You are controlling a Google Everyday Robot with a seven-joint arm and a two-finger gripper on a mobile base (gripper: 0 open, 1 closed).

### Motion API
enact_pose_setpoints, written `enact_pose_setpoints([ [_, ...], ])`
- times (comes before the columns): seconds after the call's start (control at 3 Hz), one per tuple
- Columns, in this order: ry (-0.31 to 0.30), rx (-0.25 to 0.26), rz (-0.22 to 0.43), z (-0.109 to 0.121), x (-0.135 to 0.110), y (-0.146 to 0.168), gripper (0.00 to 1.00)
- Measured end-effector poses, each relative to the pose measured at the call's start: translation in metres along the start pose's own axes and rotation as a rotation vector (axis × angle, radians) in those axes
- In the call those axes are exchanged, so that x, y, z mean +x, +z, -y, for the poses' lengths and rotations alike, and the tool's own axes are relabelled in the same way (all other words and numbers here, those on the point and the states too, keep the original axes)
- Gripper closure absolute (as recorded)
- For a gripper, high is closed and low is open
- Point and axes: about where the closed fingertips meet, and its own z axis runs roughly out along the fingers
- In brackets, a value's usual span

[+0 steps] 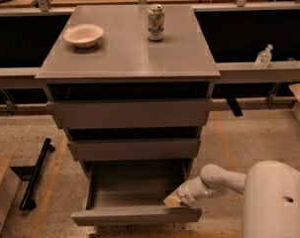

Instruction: Open bottom drawer

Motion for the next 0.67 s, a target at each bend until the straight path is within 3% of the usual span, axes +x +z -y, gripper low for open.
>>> enact_pose_setpoints([
  [0.33,-0.09,0.041,0.013,-0.0134,-0.0302,-0.0164,0.63],
  [0.67,-0.093,0.041,0.012,-0.0148,-0.032,-0.0163,0.4],
])
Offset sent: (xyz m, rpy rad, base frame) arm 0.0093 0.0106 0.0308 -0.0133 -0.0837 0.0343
